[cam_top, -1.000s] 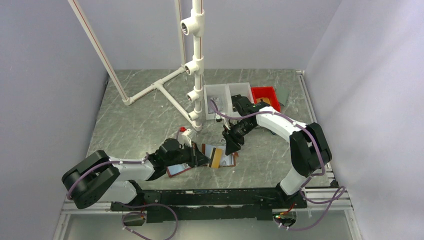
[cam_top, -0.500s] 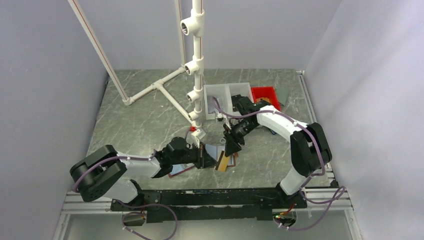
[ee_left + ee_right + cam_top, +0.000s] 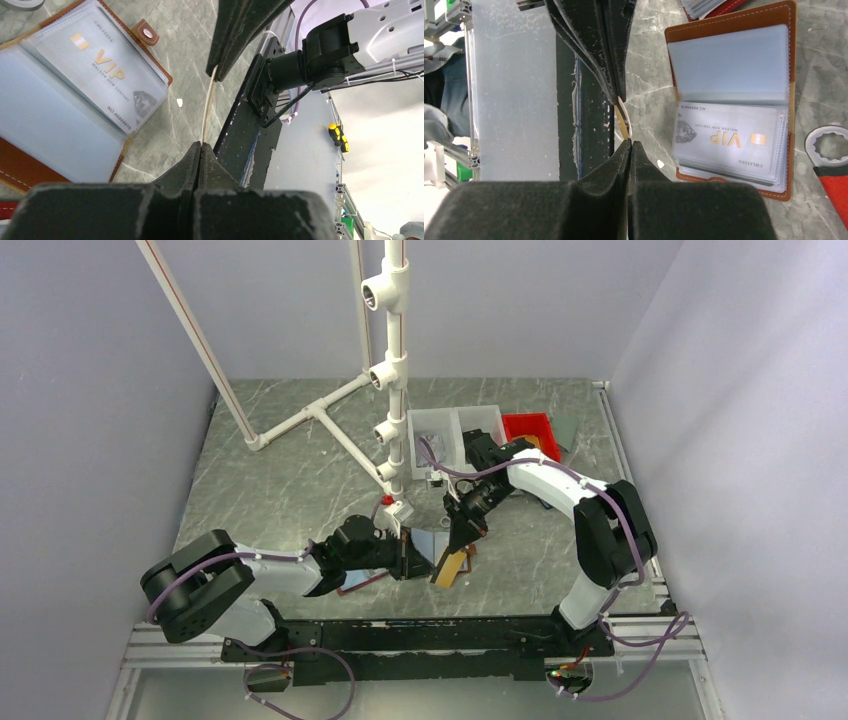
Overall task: Take the credit cards out of the card holder
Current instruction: Place the credit card in the storage box.
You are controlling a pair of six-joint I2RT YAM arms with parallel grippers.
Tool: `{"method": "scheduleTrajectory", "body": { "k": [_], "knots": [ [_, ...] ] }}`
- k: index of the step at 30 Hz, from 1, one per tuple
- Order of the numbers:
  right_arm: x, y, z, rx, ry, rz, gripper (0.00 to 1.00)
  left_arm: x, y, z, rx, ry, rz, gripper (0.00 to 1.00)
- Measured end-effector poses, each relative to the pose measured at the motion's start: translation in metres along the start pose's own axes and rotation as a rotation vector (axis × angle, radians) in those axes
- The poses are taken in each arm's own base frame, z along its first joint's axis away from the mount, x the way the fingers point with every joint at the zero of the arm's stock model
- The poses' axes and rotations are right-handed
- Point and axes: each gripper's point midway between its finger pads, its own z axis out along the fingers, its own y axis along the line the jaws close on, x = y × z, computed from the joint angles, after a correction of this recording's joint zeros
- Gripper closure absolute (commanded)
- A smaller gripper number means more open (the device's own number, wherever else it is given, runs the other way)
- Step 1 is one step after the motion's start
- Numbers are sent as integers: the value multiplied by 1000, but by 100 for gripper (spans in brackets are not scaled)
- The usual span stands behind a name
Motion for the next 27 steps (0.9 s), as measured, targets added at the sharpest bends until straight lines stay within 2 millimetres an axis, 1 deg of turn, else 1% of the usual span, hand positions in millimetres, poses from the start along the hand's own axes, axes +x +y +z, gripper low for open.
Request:
{"method": "scheduleTrajectory", "body": {
  "k": [2,4,5,8,10,14,15,16,18,21,24,27],
  "knots": [
    [1,2,0,-9,4,1,100,0,1,0,-6,1,-3,95],
    [1,4,-1,-14,6,-6,100,0,2,0,-14,-3,-5,78],
    [0,4,-1,-14,6,-11,100,-1,3,0,-20,-7,-10,72],
    [2,6,-2,-20,12,-10,100,-7,5,-2,-46,-36,-14,58],
    [3,6,-3,-18,16,-10,100,-13,5,-5,-58,-68,-12,44],
    [5,2,-10,-2,4,-12,100,-24,3,-20,-89,-136,3,13],
    [5,1,-15,10,-4,-12,100,-27,3,-26,-100,-158,4,6],
    [5,-1,-20,23,-14,-14,100,-30,2,-31,-110,-178,9,1],
    [5,-4,-34,64,-39,-21,100,-35,2,-44,-133,-224,8,1],
    [4,-11,-61,162,-81,-32,100,-39,3,-59,-159,-277,2,1],
    [6,-17,-100,313,-147,-45,100,-35,7,-71,-174,-304,-7,1],
    [6,-21,-138,460,-218,-47,100,-27,12,-78,-192,-299,-19,1]
  ]
}}
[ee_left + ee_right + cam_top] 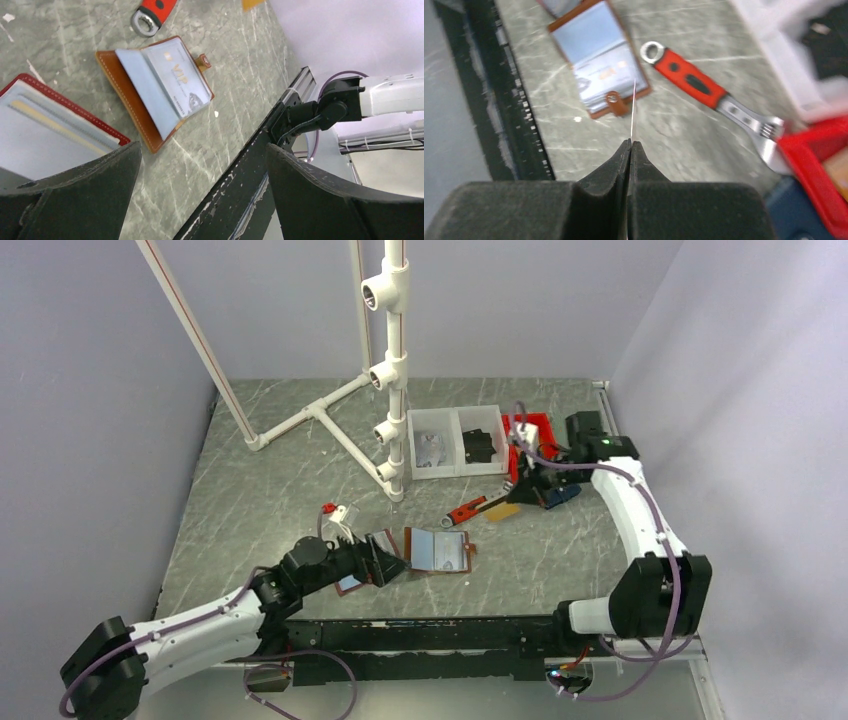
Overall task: Take the credit cards out of the card holder
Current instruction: Place the credit card in the storage box.
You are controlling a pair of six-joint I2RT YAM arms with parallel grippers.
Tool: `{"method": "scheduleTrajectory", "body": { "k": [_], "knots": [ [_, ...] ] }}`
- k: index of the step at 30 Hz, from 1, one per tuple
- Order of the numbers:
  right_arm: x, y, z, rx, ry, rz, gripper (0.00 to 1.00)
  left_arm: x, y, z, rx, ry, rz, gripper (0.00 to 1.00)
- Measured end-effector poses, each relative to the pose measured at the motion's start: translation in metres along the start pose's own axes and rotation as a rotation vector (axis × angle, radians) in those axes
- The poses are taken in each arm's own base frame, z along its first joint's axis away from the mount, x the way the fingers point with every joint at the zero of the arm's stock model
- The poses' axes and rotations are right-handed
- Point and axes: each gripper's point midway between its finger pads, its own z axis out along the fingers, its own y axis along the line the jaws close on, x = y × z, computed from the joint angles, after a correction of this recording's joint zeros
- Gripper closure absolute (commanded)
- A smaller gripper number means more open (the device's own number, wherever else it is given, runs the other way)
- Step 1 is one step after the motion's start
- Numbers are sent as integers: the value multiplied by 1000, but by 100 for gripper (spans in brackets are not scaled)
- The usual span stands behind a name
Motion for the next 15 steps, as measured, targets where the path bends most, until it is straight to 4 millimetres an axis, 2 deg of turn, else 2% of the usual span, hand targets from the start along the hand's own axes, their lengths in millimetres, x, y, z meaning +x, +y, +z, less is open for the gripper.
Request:
{"method": "scheduleTrajectory", "body": {
  "k": [4,8,15],
  "knots": [
    [-2,-35,-37,203,-57,33,100,2,3,-5,-11,7,-3,1],
    [-1,-70,-59,380,-47,39,100,4,4,-7,-17,13,-4,1],
    [-23,-128,-94,663,-40,-130,100,9,9,-6,-38,35,-13,1]
  ]
}}
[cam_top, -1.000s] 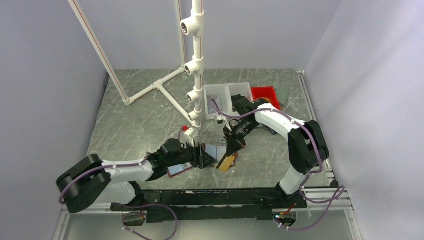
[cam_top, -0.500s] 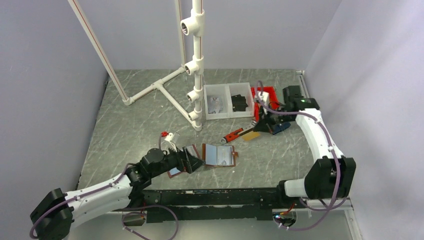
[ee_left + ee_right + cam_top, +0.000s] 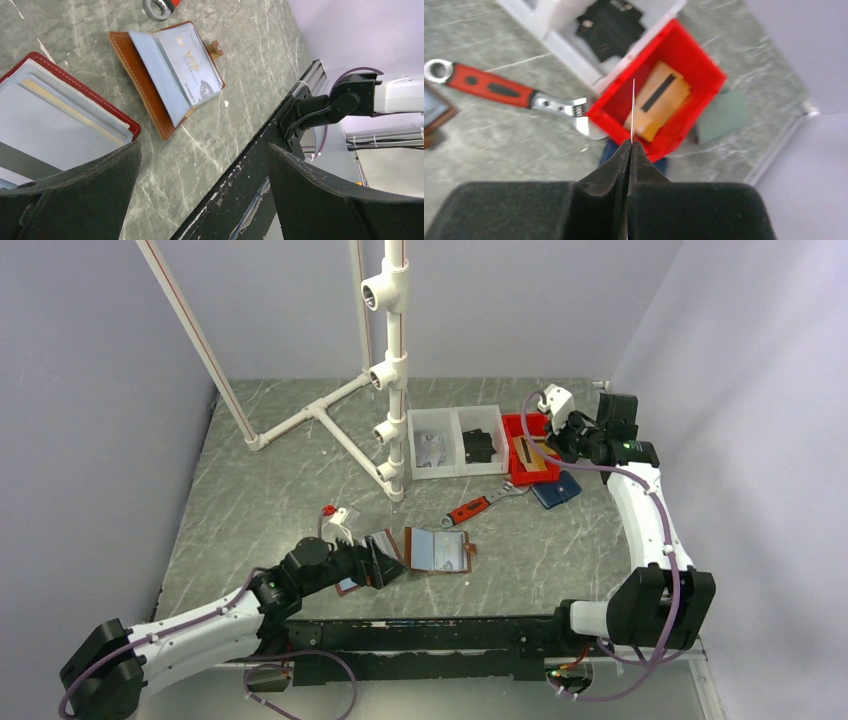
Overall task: Take the credit cards out of the card holder
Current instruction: Place the credit card in the storage box.
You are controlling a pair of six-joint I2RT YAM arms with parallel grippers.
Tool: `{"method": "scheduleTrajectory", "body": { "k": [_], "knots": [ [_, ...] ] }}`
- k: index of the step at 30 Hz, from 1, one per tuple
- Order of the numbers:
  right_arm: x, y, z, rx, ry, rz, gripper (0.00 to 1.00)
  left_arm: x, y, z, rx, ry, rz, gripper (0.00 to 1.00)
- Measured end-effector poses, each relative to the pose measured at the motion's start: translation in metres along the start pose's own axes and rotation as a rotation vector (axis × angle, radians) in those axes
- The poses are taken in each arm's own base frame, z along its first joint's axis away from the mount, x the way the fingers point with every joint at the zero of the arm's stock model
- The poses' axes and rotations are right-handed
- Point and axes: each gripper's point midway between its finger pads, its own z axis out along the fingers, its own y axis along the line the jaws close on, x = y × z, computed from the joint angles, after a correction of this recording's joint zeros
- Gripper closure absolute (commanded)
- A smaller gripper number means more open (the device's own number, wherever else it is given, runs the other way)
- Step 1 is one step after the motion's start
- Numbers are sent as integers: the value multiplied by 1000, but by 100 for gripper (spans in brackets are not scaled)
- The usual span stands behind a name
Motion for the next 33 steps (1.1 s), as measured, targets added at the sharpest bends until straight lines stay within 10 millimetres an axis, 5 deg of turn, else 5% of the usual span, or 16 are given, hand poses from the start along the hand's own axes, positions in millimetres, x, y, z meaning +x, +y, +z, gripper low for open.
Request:
{"method": "scheduleTrajectory", "body": {
  "k": [5,10,22,33],
  "knots": [
    [-14,-39,9,128,-47,-143,100,5,4,1,-14,18,-4,0],
    [-2,-57,42,151,-22,-211,100,6,5,2,-20,24,-6,1],
    [36,-48,118,106,114,-293,100,5,4,1,-16,20,-13,1],
    [69,-40,138,61,190,-268,80,4,3,1,-10,15,-12,1]
  ]
}}
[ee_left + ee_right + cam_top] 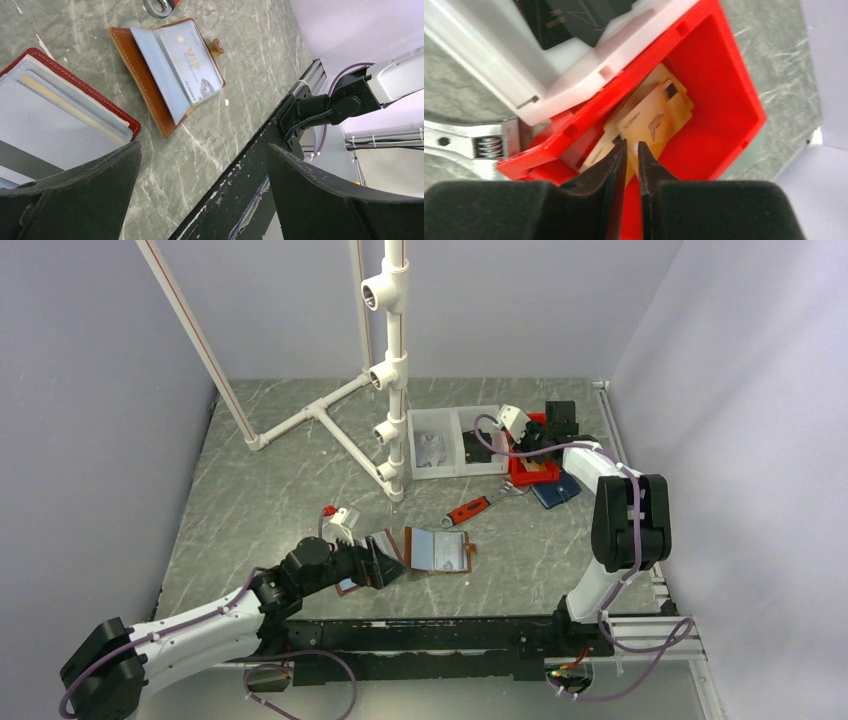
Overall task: Take the credit cards out of the card holder
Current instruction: Place the credit card in the storage box.
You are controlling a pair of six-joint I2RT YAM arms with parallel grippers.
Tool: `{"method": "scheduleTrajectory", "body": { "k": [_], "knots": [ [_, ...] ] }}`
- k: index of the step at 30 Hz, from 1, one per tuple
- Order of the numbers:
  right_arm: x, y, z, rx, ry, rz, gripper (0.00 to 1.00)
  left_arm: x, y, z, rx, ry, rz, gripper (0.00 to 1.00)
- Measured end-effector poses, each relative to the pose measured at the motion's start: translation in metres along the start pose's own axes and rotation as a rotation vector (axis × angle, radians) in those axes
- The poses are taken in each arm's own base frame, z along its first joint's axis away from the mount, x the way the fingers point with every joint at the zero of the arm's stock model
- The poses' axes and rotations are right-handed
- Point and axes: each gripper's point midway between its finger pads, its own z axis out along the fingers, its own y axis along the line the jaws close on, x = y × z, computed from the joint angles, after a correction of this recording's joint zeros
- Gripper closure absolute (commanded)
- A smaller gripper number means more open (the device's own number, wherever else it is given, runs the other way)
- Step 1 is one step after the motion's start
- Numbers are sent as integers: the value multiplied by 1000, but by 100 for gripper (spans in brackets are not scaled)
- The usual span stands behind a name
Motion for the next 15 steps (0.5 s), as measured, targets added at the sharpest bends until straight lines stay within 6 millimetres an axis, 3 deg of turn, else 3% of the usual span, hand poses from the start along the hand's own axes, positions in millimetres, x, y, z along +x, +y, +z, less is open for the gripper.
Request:
{"method": "scheduleTrajectory", "body": {
  "k": [5,11,15],
  "knots": [
    [8,21,1,-73,11,20,74,0,0,0,0,2,0,1],
    [15,30,-2,-103,30,76,72,1,-3,0,12,5,-8,1],
    [17,36,-16,-119,47,139,72,-2,-10,0,41,0,-17,0]
  ]
}}
